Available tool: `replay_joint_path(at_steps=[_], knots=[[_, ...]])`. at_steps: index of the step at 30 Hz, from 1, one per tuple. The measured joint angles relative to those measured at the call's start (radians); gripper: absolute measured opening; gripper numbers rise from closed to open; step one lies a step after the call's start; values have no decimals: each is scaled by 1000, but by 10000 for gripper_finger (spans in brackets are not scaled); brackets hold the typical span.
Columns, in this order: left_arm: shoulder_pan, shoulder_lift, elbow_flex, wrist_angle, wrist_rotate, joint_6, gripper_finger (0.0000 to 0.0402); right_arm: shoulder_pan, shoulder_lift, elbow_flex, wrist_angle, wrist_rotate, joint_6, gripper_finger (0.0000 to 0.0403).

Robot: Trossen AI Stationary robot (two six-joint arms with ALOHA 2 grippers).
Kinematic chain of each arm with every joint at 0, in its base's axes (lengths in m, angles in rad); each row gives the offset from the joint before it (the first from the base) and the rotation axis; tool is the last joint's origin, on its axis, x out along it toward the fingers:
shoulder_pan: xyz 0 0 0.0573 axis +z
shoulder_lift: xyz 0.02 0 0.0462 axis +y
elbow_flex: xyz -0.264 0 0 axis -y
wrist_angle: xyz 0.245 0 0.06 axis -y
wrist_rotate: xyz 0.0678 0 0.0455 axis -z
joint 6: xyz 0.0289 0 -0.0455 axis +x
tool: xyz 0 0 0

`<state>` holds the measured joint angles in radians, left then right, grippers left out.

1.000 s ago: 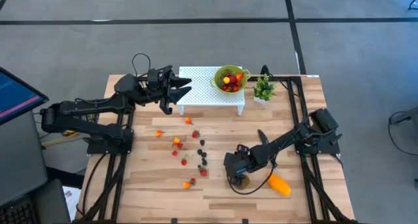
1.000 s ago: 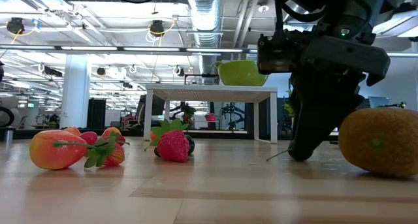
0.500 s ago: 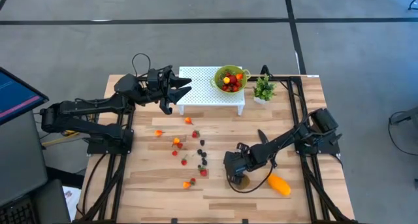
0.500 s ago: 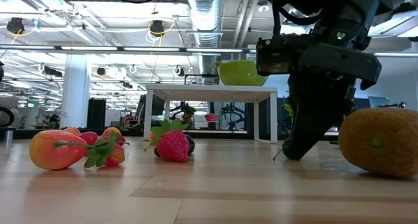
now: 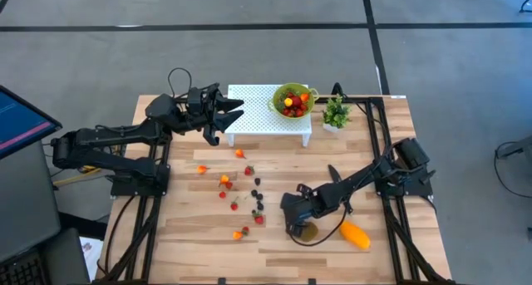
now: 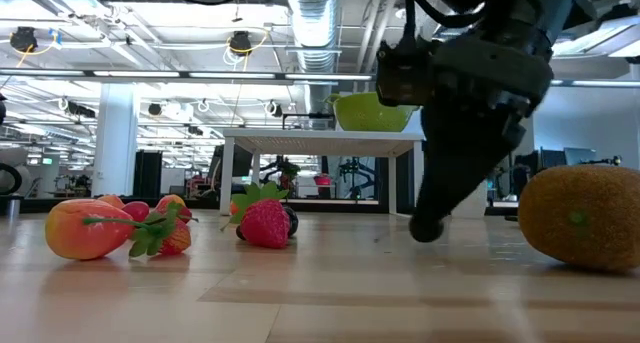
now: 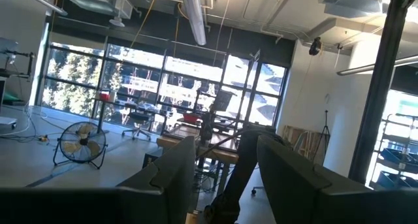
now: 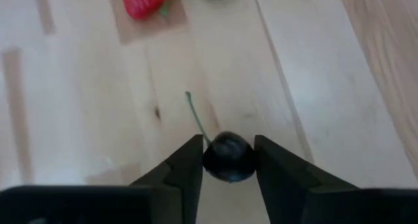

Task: Pick & Place Fruit
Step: Put the black cherry into the green strainer bowl

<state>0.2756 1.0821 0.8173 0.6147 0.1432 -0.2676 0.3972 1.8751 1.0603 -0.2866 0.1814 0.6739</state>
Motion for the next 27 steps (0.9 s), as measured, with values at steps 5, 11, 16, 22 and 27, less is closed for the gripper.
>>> replay_joint_path(at_steps=[5, 11, 16, 22, 27], knots=[[0, 0, 0, 0, 0, 0, 159, -8, -1, 1, 46, 1, 0, 83], [0, 0, 0, 0, 0, 0, 159, -7, -1, 0, 29, -1, 0, 81], [0, 0, 0, 0, 0, 0, 159, -7, -2, 1, 22, -1, 4, 82], [0, 0, 0, 0, 0, 0, 159, -14, -2, 1, 7, -3, 8, 83], [0, 0, 0, 1, 0, 0, 159, -28, -20, 36, -113, -109, 48, 83]])
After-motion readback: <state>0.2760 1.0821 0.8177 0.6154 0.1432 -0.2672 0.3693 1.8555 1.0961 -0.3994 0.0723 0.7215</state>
